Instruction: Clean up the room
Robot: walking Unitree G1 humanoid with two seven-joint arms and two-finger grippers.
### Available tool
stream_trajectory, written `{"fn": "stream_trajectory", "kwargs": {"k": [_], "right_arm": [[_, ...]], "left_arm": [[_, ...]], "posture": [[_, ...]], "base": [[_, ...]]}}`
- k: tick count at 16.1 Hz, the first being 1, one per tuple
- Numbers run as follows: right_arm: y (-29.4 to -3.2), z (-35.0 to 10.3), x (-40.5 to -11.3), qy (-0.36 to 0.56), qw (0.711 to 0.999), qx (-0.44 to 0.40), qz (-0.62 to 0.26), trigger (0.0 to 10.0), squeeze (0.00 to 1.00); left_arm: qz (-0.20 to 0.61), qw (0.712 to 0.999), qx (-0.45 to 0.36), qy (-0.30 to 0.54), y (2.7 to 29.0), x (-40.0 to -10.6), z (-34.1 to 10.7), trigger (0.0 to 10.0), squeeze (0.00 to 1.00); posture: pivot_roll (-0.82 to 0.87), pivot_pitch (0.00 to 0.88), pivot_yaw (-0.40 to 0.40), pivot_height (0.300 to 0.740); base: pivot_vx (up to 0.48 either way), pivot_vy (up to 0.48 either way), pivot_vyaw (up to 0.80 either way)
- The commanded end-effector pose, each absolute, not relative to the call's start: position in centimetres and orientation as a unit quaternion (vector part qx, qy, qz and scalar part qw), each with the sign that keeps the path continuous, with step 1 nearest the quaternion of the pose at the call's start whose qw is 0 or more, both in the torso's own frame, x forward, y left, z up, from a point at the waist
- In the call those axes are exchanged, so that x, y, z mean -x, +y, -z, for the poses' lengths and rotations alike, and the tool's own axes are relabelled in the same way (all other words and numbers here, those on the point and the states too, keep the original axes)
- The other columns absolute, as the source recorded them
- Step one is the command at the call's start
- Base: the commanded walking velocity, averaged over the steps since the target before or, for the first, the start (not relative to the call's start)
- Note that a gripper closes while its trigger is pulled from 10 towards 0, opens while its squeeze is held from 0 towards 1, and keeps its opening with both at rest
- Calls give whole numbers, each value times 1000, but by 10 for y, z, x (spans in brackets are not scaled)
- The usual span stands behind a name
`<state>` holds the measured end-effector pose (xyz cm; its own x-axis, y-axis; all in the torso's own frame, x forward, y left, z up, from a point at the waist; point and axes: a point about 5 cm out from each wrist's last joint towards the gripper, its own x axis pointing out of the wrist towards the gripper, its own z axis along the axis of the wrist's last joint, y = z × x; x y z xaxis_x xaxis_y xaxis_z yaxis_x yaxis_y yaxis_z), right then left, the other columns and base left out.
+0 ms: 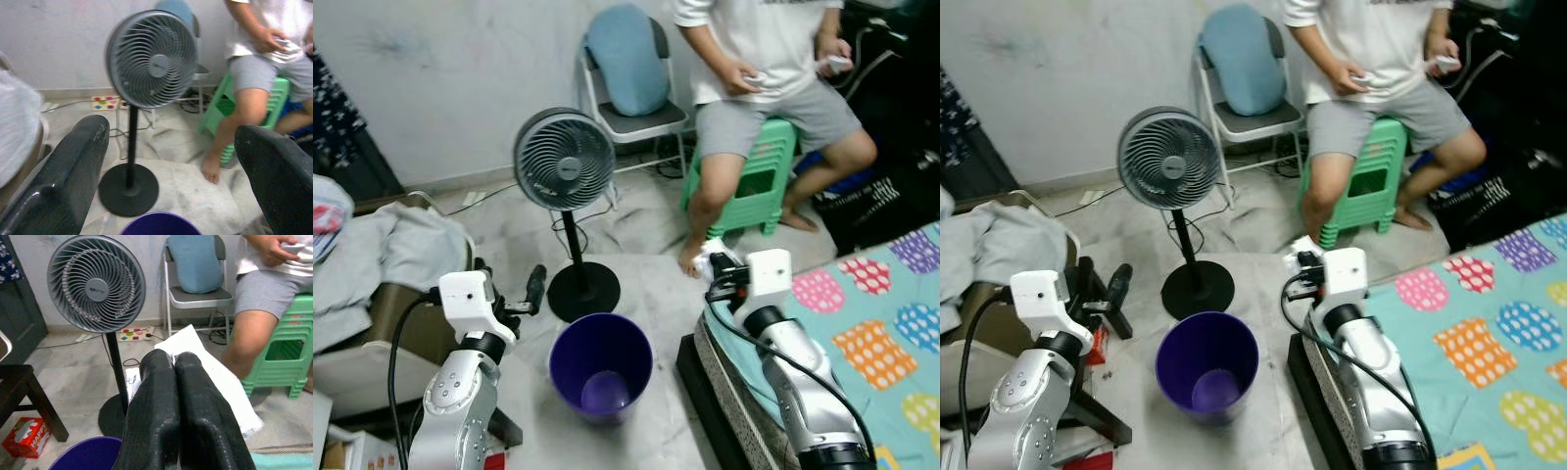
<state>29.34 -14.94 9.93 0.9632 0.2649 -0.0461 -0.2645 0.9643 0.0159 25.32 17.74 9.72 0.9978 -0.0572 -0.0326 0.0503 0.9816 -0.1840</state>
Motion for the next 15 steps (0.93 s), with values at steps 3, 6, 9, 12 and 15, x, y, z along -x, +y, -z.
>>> {"fn": "stream_trajectory", "kwargs": {"k": [3, 6, 9, 12, 15], "right_arm": [[-142, -103, -294, 17, 989, -8, -147, 10000, 0], [-142, -103, -294, 16, 989, -7, -149, 10000, 0], [-142, -103, -294, 16, 989, -8, -148, 10000, 0], [-141, -103, -294, 16, 989, -10, -147, 10000, 0], [-141, -104, -295, 13, 989, -9, -149, 10000, 0]], "left_arm": [[25, 996, 85, 10, 182, -253, -102, 10000, 0], [28, 996, 86, 11, 182, -253, -102, 10000, 0], [28, 996, 86, 12, 182, -253, -101, 10000, 0], [25, 996, 85, 17, 182, -253, -100, 10000, 0], [8, 997, 78, 24, 186, -255, -98, 10000, 0]], "posture": [[-116, 0, 32, 740], [-119, 0, 34, 740], [-118, 0, 34, 740], [-119, 0, 34, 740], [-121, 0, 36, 740]], "base": [[257, 0, 0], [261, 0, 0], [264, 0, 373], [176, 0, 0], [0, 0, 0]]}}
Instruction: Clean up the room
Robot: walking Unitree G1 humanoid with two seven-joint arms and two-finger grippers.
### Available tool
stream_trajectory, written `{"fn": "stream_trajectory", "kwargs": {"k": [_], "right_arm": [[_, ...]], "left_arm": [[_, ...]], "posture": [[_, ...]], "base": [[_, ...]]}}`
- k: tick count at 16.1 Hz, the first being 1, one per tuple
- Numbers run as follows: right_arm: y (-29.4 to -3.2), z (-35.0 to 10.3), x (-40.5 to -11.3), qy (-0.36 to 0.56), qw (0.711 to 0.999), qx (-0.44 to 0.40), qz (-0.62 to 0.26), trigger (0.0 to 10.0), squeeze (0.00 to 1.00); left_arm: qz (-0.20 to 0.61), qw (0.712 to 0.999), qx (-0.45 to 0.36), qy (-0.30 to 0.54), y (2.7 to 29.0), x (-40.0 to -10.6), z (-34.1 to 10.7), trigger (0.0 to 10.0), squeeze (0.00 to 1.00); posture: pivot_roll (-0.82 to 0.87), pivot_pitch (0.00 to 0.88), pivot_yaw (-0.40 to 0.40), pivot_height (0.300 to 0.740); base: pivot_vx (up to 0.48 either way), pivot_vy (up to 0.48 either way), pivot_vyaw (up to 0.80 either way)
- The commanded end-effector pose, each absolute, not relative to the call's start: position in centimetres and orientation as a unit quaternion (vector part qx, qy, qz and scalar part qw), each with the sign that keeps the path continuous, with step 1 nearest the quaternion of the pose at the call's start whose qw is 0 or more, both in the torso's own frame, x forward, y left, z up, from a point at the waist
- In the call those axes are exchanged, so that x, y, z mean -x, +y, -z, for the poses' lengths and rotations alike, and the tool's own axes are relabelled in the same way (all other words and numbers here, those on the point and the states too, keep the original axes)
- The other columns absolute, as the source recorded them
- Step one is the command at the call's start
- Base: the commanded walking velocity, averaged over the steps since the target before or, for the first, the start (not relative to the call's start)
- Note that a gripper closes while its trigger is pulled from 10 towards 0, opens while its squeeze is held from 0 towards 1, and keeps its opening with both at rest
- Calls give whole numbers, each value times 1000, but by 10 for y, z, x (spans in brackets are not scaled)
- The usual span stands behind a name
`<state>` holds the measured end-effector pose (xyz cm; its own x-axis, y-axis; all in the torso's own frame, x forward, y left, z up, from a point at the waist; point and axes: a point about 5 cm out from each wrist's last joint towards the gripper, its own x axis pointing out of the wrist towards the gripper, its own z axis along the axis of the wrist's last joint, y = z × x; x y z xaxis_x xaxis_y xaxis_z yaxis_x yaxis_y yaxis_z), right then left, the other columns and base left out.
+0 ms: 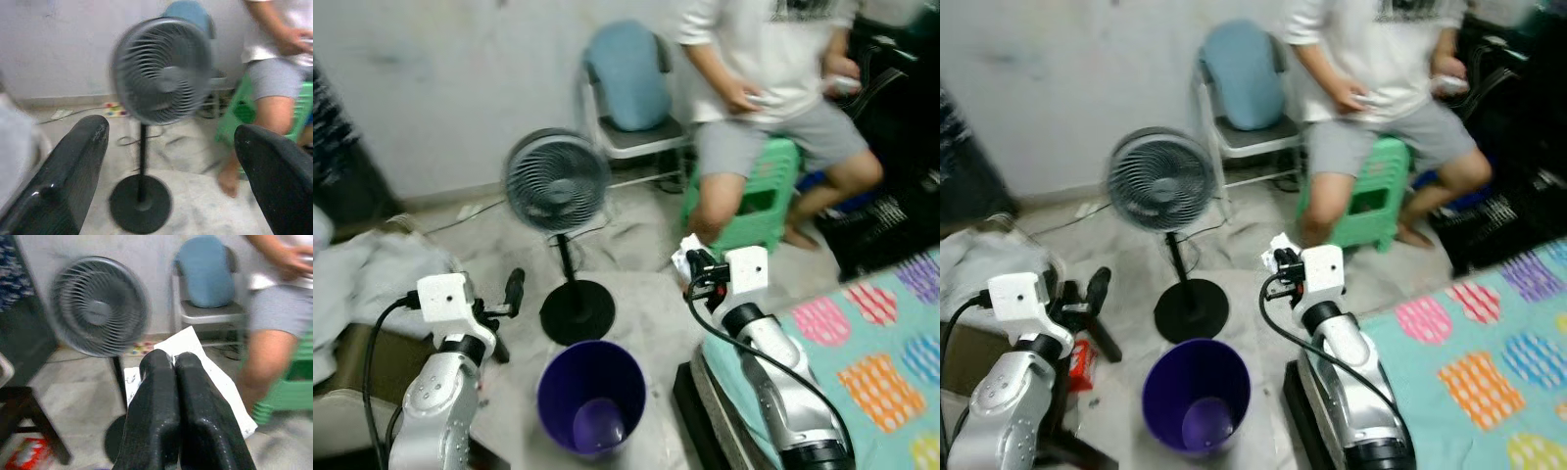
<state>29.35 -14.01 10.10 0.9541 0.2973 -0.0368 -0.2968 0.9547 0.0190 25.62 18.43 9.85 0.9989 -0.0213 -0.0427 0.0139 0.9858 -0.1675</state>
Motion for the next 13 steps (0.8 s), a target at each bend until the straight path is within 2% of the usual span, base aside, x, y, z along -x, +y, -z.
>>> {"fn": "stream_trajectory", "kwargs": {"k": [1, 3, 4, 5, 7, 9, 13], "right_arm": [[-140, -105, -295, 11, 988, -7, -152, 10000, 0], [-137, -107, -294, 7, 987, -5, -158, 10000, 0], [-136, -108, -295, 6, 987, -6, -160, 10000, 0], [-135, -108, -295, 6, 987, -7, -161, 10000, 0], [-130, -109, -297, 4, 986, -10, -167, 10000, 0], [-125, -110, -299, 2, 986, -17, -169, 10000, 0], [-131, -106, -298, 10, 988, -19, -155, 10000, 0]], "left_arm": [[5, 997, 77, 23, 186, -255, -99, 10000, 0], [1, 998, 67, 19, 188, -256, -101, 10000, 0], [24, 1000, 7, -7, 189, -257, -109, 10000, 0], [29, 1000, -2, -11, 189, -258, -111, 10000, 0], [-4, 1000, 25, 0, 200, -257, -110, 10000, 0], [15, 1000, 19, 7, 200, -251, -107, 10000, 0], [53, 998, 19, 11, 196, -246, -105, 10000, 0]], "posture": [[-121, 0, 36, 740], [-120, 0, 37, 740], [-115, 0, 38, 740], [-115, 0, 38, 740], [-103, 0, 41, 740], [-91, 5, 42, 740], [-90, 7, 47, 740]], "base": [[0, 0, 800], [0, 0, 800], [0, 0, 800], [0, 0, 800], [0, 0, 800], [0, 0, 694], [0, 0, 113]]}}
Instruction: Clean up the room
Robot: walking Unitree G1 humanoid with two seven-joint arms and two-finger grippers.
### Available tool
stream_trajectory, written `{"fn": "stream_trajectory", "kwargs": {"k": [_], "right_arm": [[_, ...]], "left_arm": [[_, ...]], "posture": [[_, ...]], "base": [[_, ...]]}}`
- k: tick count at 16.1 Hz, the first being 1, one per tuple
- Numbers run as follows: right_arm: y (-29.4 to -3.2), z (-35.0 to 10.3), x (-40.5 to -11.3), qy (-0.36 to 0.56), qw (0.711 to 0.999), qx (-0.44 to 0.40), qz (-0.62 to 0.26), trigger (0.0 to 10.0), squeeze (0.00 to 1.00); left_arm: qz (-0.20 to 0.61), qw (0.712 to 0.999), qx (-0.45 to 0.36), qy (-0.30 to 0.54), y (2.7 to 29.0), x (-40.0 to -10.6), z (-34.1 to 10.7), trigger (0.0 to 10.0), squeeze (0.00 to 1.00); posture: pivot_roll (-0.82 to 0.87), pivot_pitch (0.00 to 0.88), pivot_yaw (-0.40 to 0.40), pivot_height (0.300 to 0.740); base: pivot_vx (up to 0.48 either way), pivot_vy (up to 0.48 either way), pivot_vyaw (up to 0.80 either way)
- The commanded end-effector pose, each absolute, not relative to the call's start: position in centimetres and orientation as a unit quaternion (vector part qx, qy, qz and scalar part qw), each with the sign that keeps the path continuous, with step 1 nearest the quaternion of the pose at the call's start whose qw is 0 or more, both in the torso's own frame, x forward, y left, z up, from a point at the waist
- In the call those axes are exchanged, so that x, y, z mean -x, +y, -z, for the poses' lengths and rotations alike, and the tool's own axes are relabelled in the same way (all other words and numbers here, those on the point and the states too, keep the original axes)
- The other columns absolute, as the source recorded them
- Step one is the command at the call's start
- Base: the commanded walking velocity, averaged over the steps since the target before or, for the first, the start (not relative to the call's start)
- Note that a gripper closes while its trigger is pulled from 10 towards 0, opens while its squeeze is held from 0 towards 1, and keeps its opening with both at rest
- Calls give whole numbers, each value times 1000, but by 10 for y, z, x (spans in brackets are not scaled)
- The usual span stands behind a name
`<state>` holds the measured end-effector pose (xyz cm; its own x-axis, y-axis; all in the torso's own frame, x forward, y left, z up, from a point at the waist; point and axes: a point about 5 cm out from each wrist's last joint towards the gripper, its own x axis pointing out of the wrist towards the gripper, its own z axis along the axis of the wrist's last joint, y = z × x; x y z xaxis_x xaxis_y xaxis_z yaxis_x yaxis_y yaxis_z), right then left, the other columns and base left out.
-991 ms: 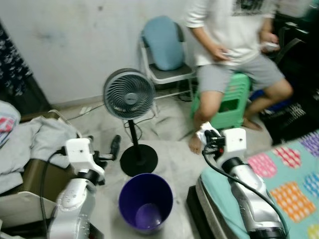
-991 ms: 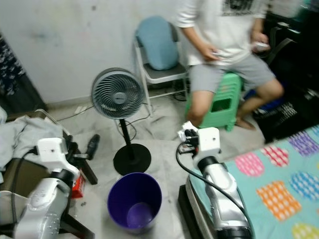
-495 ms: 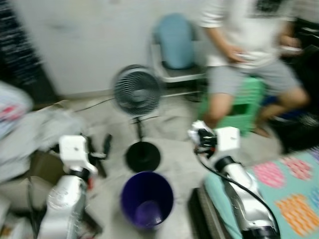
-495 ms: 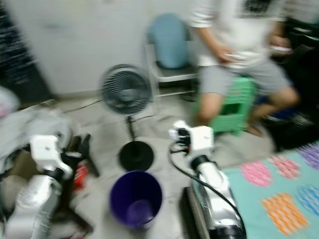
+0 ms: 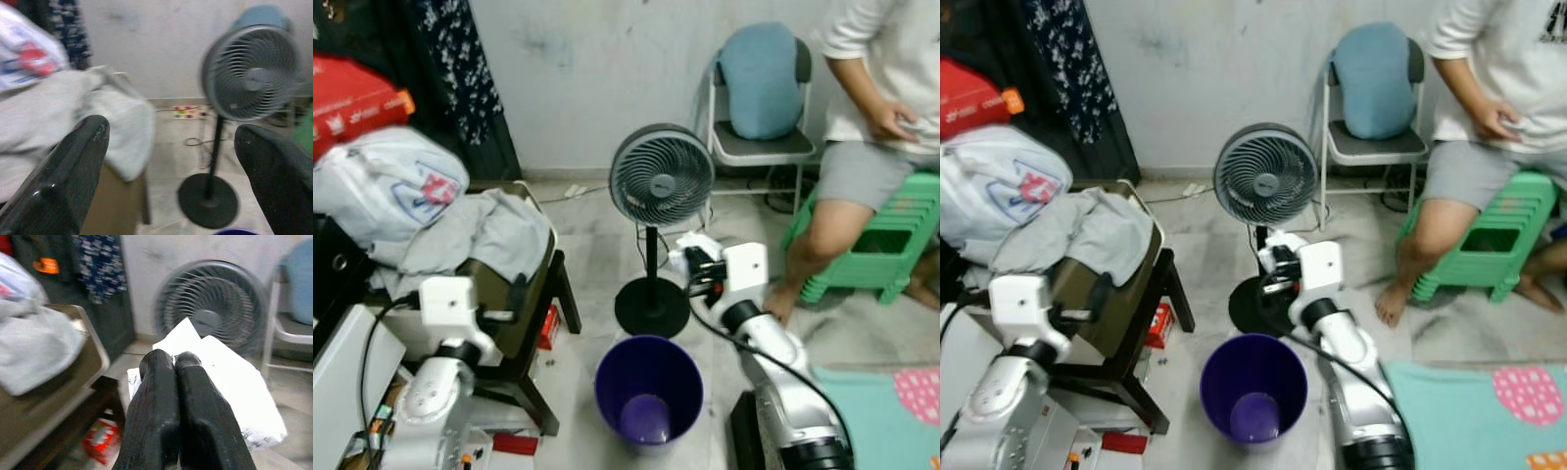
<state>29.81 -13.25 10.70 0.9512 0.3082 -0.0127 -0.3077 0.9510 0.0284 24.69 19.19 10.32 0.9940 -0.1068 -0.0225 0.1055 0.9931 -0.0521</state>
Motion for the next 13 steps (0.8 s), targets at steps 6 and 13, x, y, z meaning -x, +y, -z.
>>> {"fn": "stream_trajectory", "kwargs": {"k": [6, 13], "right_arm": [[-132, -105, -300, 12, 989, -12, -148, 10000, 0], [-130, -104, -303, 15, 989, -3, -147, 10000, 0]], "left_arm": [[80, 996, 23, 13, 191, -244, -107, 10000, 0], [114, 993, 36, 13, 182, -239, -106, 10000, 0]], "posture": [[-91, 0, 45, 740], [-88, 0, 36, 740]], "base": [[0, 0, 0], [0, 0, 333]]}}
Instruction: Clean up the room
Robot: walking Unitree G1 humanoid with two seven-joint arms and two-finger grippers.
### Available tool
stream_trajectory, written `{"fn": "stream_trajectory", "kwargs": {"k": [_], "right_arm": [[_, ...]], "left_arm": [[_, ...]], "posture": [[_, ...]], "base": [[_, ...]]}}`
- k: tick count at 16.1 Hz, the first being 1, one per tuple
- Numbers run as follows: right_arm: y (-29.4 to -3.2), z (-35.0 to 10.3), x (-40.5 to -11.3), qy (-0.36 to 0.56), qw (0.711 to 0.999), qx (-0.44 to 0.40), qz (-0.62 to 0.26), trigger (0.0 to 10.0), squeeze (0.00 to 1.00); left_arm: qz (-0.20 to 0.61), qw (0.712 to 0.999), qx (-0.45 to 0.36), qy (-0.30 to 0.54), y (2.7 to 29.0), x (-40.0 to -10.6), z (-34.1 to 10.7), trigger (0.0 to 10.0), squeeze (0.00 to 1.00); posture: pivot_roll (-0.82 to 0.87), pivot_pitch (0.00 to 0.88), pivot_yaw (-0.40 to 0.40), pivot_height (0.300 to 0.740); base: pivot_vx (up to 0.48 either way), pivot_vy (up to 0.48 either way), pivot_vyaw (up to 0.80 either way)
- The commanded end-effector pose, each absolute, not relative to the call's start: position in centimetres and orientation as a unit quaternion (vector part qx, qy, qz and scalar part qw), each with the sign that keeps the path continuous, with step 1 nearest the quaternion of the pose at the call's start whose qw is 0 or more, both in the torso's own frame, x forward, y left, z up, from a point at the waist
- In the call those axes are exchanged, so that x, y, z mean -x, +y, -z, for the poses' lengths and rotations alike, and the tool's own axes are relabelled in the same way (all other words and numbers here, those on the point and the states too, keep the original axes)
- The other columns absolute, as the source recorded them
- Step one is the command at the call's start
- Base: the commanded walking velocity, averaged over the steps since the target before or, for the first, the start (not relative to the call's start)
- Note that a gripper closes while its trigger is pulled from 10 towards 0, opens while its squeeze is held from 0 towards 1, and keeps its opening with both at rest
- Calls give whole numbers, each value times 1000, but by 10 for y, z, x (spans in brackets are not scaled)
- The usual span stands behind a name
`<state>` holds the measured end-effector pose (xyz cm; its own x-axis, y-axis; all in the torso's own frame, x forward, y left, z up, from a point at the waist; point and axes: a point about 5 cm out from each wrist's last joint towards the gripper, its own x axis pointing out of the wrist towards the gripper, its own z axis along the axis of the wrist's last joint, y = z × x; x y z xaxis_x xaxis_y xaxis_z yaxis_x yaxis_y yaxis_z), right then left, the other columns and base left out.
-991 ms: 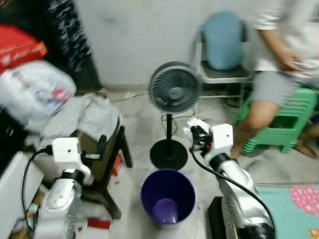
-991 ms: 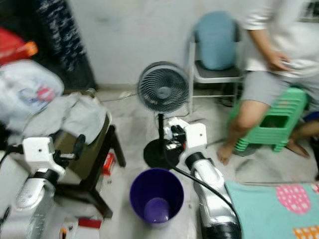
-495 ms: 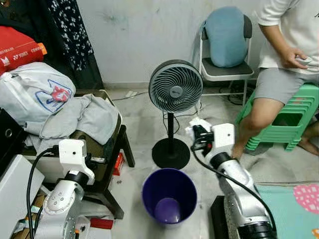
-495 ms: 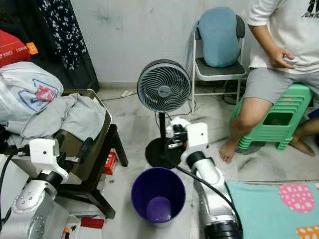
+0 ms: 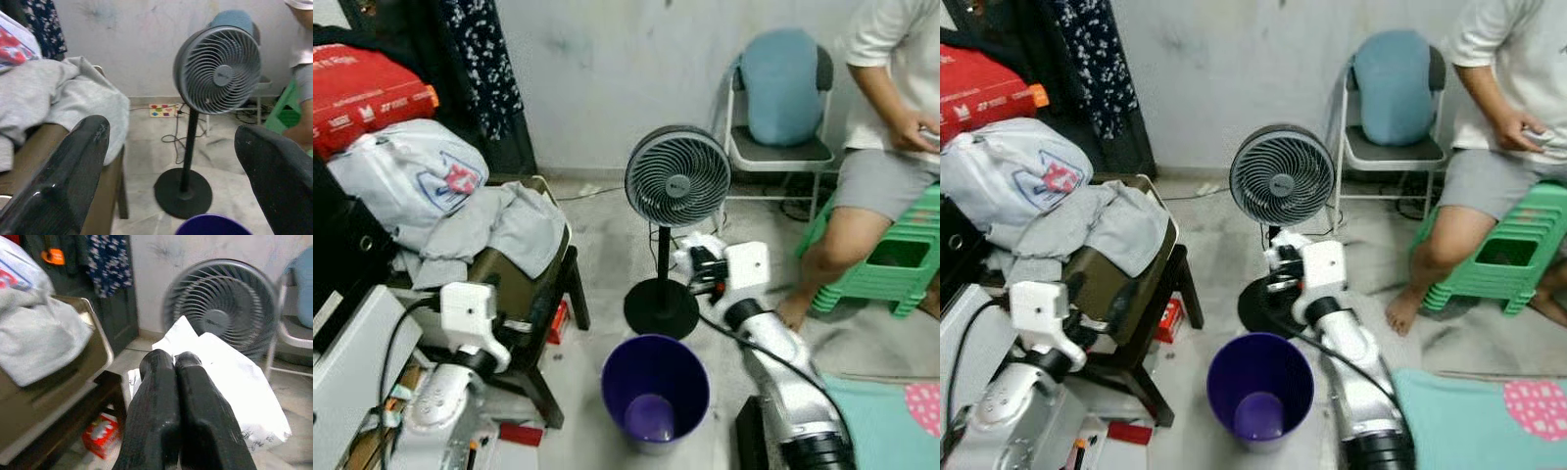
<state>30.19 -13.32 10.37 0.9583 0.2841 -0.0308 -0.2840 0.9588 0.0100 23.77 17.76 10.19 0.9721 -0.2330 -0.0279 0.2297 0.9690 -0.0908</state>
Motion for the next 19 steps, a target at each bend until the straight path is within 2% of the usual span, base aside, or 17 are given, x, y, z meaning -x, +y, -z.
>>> {"fn": "stream_trajectory", "kwargs": {"k": [1, 4, 19], "right_arm": [[-130, -104, -303, 15, 989, -3, -147, 10000, 0], [-131, -104, -303, 16, 989, -6, -144, 10000, 0], [-130, -102, -303, 19, 990, -10, -140, 10000, 0]], "left_arm": [[115, 993, 36, 13, 181, -239, -106, 10000, 0], [130, 991, 41, 10, 177, -239, -108, 10000, 0], [130, 990, 46, 9, 178, -239, -109, 10000, 0]], "posture": [[-89, 0, 36, 740], [-92, 0, 39, 740], [-92, 0, 49, 740]], "base": [[0, 0, 0], [0, 0, 0], [273, 0, 0]]}}
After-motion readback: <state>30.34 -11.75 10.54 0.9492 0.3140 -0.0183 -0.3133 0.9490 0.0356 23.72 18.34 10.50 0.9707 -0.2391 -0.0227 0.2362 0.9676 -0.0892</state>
